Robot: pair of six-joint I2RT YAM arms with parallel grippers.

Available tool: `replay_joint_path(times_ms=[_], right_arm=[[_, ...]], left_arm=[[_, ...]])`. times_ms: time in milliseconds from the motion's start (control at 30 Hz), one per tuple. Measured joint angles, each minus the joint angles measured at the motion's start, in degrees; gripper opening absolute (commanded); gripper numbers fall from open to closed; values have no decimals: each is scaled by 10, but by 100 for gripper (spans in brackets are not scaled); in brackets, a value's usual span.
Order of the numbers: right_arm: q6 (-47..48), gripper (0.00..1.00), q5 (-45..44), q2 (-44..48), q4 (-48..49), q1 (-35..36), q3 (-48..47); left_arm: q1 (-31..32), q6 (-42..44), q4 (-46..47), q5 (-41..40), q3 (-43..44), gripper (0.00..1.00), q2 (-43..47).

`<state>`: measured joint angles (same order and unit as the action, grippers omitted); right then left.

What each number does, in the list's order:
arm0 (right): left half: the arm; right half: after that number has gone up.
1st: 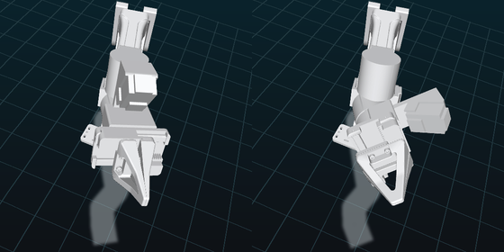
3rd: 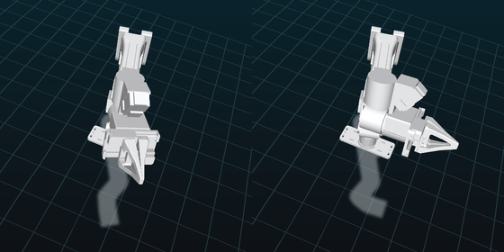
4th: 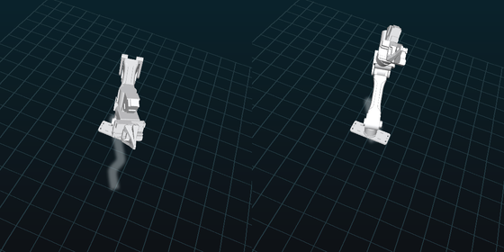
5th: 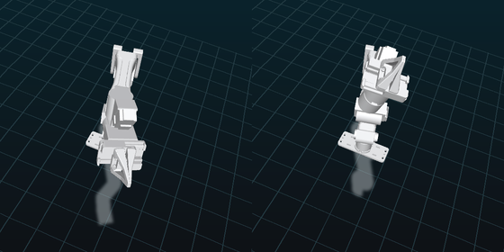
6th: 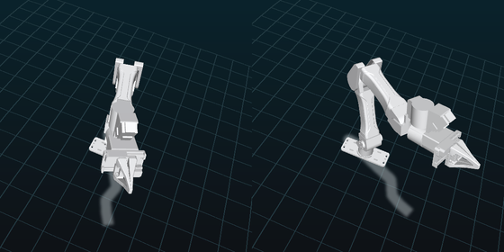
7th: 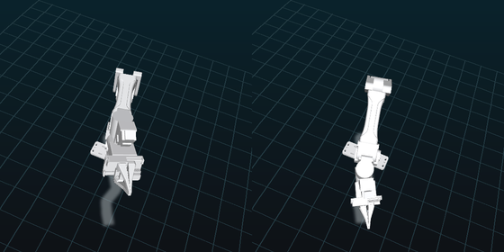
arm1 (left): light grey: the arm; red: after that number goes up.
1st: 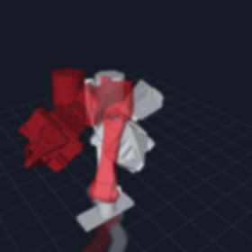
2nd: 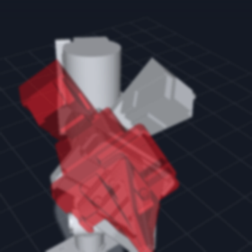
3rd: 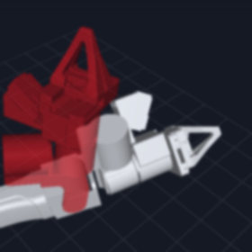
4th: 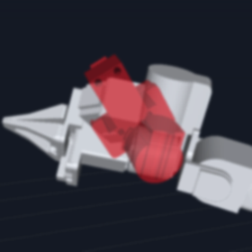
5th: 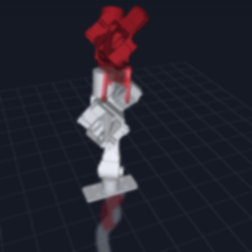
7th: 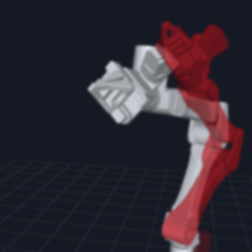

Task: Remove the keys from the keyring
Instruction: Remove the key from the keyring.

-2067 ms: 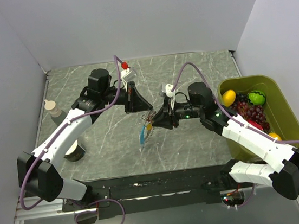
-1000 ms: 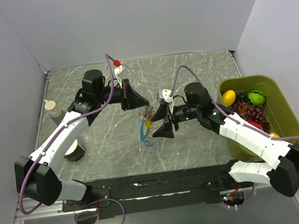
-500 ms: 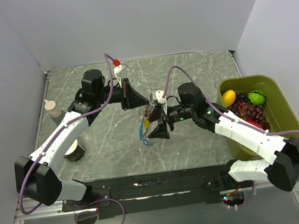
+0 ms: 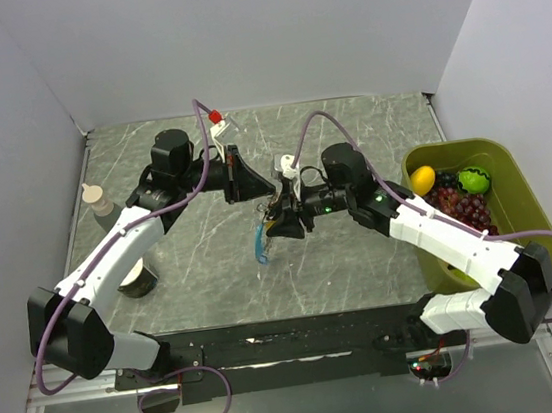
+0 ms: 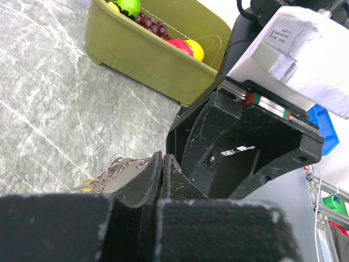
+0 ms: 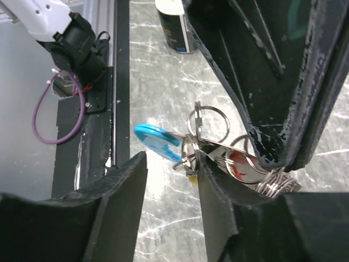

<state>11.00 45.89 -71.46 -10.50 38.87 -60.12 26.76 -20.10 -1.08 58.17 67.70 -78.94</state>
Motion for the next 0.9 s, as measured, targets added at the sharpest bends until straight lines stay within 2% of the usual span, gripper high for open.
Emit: replay_joint_path(times_ms=[100, 267, 333, 433, 533, 667, 700, 767, 800, 900], right_arm=[[0, 43, -2, -2, 0, 0, 0], [-1, 27, -4, -2, 2, 0, 0], [-2, 29, -4, -2, 2, 0, 0], [-3, 38, -4, -6, 2, 0, 0], [0, 37, -4, -9, 3, 0, 1], [1, 23, -4, -9, 6, 0, 2], [2, 17, -4, -9, 7, 0, 3], [3, 14, -4, -9, 8, 0, 5], [4, 7, -4, -9, 10, 0, 6], [6, 0, -4, -8, 16, 0, 8]], left_arm=[[0, -2, 0, 0, 0, 1, 0], [-1, -6, 0, 0, 0, 1, 0], [-1, -6, 0, 0, 0, 1, 0], [-1, -6, 0, 0, 0, 1, 0], [-2, -7, 2, 0, 0, 1, 0], [-4, -10, 7, 3, 0, 1, 0], [-5, -11, 8, 3, 0, 1, 0], [-6, -16, 9, 5, 0, 1, 0], [-7, -17, 9, 5, 0, 1, 0], [-9, -19, 9, 7, 0, 1, 0]])
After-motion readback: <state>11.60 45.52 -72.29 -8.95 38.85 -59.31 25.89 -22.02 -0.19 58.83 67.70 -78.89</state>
